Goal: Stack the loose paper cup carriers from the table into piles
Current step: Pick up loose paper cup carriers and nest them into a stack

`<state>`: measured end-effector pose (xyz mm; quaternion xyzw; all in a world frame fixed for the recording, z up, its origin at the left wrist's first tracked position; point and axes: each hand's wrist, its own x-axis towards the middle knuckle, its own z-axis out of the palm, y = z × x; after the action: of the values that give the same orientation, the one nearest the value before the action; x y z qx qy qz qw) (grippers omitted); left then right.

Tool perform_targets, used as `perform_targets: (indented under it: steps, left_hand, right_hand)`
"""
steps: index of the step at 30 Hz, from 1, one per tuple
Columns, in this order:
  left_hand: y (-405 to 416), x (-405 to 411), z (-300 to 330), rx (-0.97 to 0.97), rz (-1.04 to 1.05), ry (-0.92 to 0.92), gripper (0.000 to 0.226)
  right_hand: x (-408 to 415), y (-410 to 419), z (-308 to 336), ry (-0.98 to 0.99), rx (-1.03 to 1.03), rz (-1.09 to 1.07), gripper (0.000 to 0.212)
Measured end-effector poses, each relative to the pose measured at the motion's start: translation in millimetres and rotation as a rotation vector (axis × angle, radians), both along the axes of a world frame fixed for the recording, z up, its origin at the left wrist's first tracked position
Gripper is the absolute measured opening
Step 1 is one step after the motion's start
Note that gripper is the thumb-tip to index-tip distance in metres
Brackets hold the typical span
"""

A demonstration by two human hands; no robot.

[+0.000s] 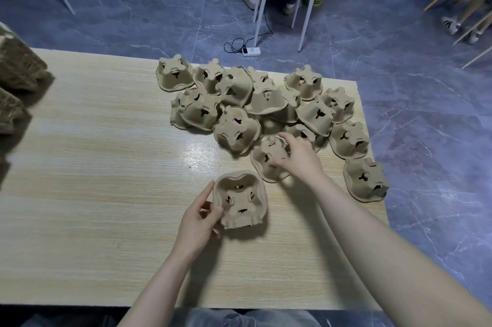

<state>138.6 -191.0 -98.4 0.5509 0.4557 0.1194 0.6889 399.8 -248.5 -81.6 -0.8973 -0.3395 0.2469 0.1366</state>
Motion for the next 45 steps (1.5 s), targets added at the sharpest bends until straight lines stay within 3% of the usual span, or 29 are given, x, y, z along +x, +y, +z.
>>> perform_targets:
  steps: [13, 22, 31, 35, 40, 45]
  left_hand:
    - [0.2, -0.3, -3.5, 0.009, -0.001, 0.009, 0.059]
    - [-0.8, 1.0, -1.4, 0.029, 0.0, 0.035, 0.058]
    - [-4.0, 3.0, -1.0, 0.027, -0.025, 0.037, 0.058]
    - [-9.7, 5.2, -5.5, 0.004, -0.062, 0.035, 0.058]
    - [-14.1, 8.2, -3.6, -0.009, -0.055, 0.027, 0.056]
    - [-15.1, 13.8, -1.2, -0.029, -0.088, 0.024, 0.052]
  right_hand:
    - [-9.8, -27.8, 21.6, -0.018, -0.09, 0.104, 0.134]
    - [-13.2, -61.3, 13.6, 0.09, 0.206, -0.129, 0.076]
    - [-27.4, -80.3, 14.2, 0.417, 0.537, -0.37, 0.024]
    - [-37.8, -91.9, 23.5, 0.39, 0.661, -0.333, 0.019]
    - [-47.7, -106.8, 30.6, 0.236, 0.725, -0.209, 0.031]
    - [-61.2, -115.9, 32.2, 0.153, 0.737, -0.056, 0.02]
